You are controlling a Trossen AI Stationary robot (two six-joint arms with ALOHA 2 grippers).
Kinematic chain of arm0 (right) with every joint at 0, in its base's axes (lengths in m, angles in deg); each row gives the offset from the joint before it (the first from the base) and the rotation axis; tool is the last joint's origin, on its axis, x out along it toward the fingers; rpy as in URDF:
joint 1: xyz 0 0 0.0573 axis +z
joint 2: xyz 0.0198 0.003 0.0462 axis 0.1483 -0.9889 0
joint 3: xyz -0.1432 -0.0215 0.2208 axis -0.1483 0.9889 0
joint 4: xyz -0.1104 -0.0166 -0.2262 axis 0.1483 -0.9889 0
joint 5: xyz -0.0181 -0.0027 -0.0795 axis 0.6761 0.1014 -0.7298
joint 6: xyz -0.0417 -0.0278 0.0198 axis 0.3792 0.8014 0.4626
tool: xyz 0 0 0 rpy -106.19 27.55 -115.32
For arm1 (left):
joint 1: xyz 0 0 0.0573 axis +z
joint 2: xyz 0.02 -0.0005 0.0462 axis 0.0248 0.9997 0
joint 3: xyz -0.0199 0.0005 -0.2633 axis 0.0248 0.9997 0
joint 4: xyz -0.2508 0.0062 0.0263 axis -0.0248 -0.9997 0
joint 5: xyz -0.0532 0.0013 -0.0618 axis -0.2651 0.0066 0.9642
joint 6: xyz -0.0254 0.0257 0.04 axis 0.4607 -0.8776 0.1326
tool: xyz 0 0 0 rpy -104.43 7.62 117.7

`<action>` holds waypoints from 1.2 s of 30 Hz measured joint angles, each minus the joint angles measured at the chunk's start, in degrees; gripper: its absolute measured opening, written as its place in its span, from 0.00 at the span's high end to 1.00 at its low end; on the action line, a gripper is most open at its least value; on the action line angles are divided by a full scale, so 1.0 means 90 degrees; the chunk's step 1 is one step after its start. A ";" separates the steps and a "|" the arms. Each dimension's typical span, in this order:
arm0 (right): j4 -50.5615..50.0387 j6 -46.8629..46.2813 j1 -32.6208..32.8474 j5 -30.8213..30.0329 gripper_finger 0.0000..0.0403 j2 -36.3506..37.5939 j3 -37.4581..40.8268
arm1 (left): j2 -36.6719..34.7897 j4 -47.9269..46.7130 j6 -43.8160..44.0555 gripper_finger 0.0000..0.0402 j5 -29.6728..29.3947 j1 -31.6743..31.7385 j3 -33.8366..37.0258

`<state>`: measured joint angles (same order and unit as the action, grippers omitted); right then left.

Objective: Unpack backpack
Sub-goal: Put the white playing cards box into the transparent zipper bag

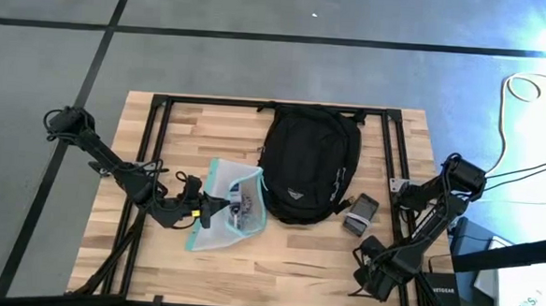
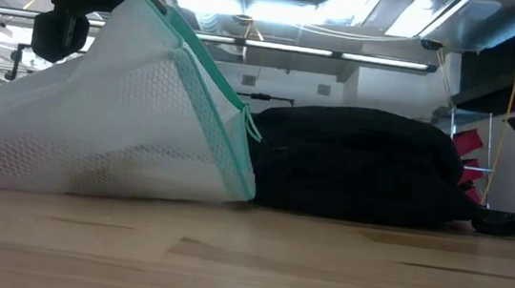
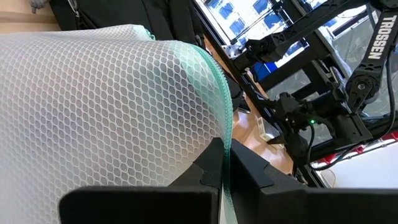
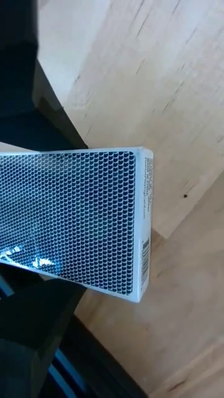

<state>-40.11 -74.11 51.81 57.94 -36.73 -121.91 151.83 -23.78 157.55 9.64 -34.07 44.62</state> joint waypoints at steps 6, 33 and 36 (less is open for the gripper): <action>0.0091 0.0434 -0.0306 -0.0127 0.30 0.0000 -0.0036 | 0.0000 -0.0001 0.0000 1.00 -0.0005 0.0002 0.0000; 0.7737 0.9711 -0.3843 -0.4333 0.30 -0.0779 -0.1064 | 0.0000 -0.0035 -0.0011 1.00 -0.0029 0.0001 0.0000; 0.9143 1.0550 -0.4028 -0.4353 0.30 -0.1262 -0.1071 | 0.0000 -0.0037 -0.0031 1.00 -0.0029 0.0001 0.0000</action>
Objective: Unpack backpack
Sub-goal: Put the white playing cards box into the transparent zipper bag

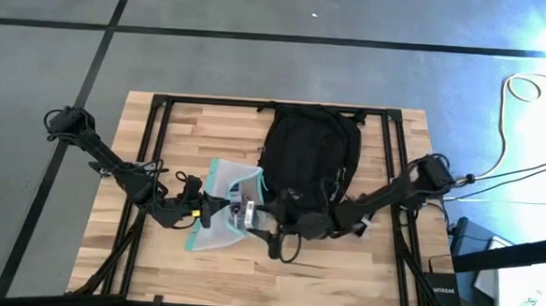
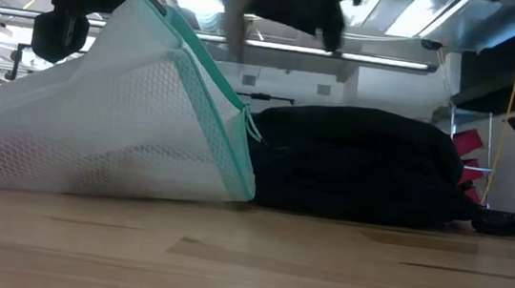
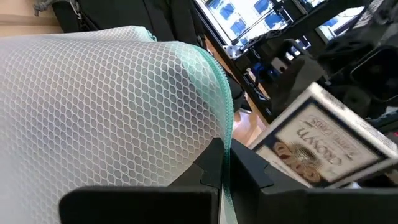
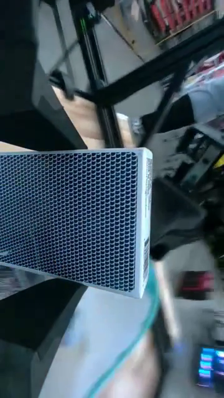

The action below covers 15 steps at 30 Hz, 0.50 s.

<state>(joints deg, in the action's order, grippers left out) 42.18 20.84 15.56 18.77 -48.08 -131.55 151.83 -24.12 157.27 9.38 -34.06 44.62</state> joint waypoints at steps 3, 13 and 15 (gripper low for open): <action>0.0663 0.0384 -0.0123 -0.0326 0.30 -0.0469 0.0000 | 0.0000 -0.0008 0.0006 1.00 0.0000 0.0000 0.0000; 0.2181 -0.0003 -0.0594 -0.1029 0.30 -0.1627 -0.0086 | 0.0000 -0.0019 0.0000 1.00 -0.0002 0.0002 0.0000; 0.2087 -0.0288 -0.0744 -0.0869 0.30 -0.1816 -0.0215 | 0.0000 -0.0015 0.0029 1.00 -0.0002 -0.0001 0.0000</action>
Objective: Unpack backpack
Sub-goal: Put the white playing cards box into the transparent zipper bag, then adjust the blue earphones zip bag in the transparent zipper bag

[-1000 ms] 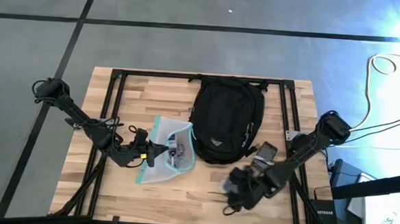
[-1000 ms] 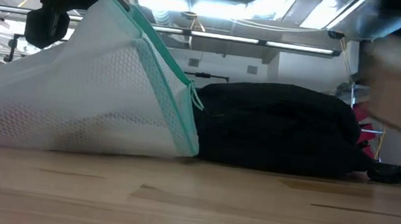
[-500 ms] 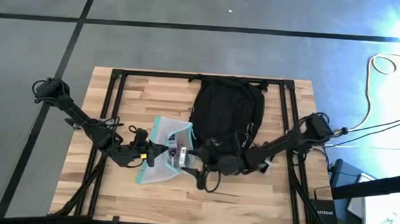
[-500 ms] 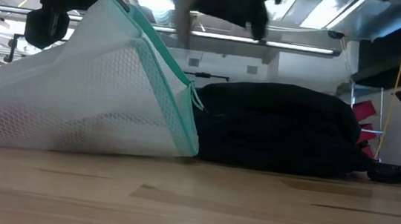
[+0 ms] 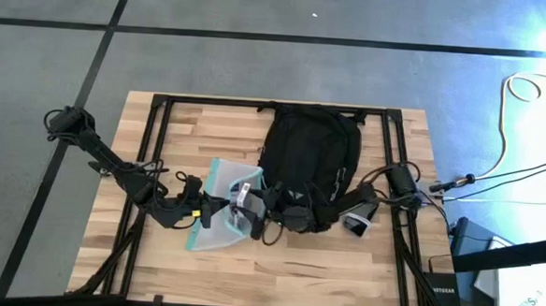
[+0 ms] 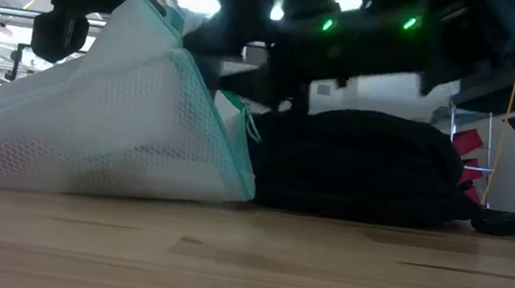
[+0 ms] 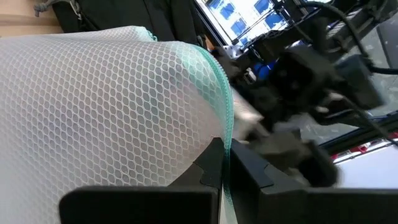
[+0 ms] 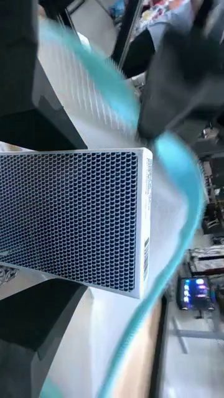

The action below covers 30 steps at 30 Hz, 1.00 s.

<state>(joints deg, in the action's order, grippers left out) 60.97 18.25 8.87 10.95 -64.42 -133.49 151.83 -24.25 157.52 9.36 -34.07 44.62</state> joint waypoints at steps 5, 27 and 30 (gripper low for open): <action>-0.0109 -0.0371 -0.0233 0.0908 0.29 -0.0597 -0.0721 | 0.0000 0.0001 0.0005 1.00 -0.0005 0.0000 0.0000; -0.2824 0.0435 -0.0142 0.1625 0.07 -0.0964 -0.2527 | 0.0007 -0.0137 0.0049 1.00 0.0059 -0.0001 0.0000; -0.3221 0.0653 -0.0041 0.1659 0.07 -0.0783 -0.2526 | 0.0007 -0.0134 0.0049 1.00 0.0053 0.0002 0.0000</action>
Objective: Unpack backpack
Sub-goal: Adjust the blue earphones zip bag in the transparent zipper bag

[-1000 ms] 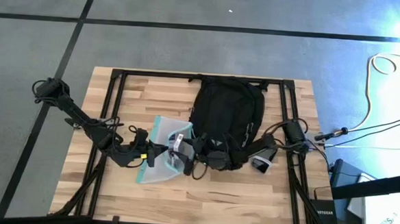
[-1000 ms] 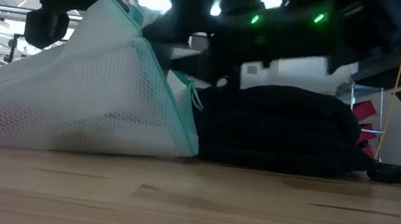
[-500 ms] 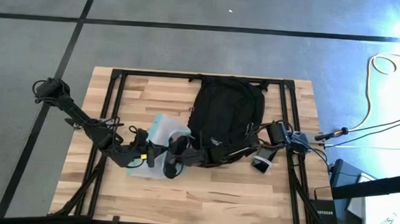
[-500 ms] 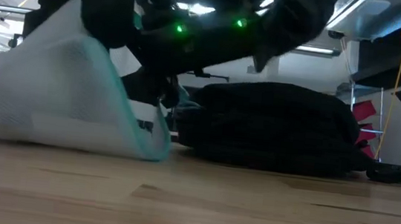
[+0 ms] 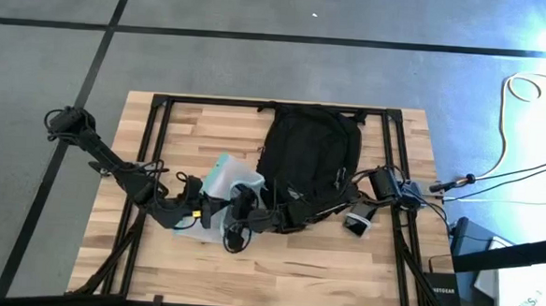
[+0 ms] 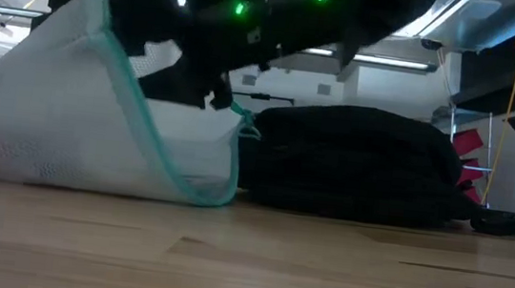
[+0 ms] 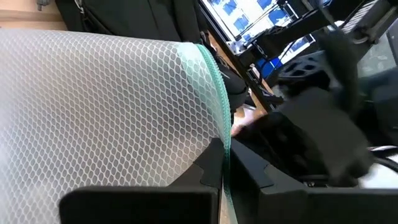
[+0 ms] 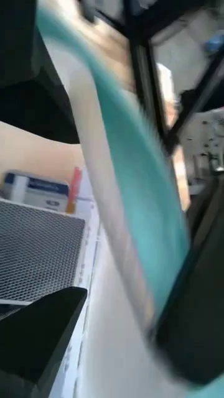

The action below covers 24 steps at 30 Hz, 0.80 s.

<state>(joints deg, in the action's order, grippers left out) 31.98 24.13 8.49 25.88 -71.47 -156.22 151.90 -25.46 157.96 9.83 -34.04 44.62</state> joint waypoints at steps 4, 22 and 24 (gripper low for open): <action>-0.0860 0.0157 0.0207 -0.0144 0.07 0.0412 0.0001 | 0.0000 -0.0022 -0.0015 1.00 -0.0004 0.0000 0.0000; -0.5404 -0.1136 0.1089 -0.1326 0.07 0.1226 0.0031 | -0.0002 -0.0173 -0.0201 1.00 0.0365 0.0000 0.0000; -0.5603 -0.1219 0.1197 -0.1445 0.07 0.1226 0.0030 | -0.0005 -0.0179 -0.0197 1.00 0.0371 0.0000 0.0000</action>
<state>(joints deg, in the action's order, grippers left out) -18.45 13.15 19.27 12.88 -60.44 -155.96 151.85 -27.07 156.19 13.17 -34.04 44.62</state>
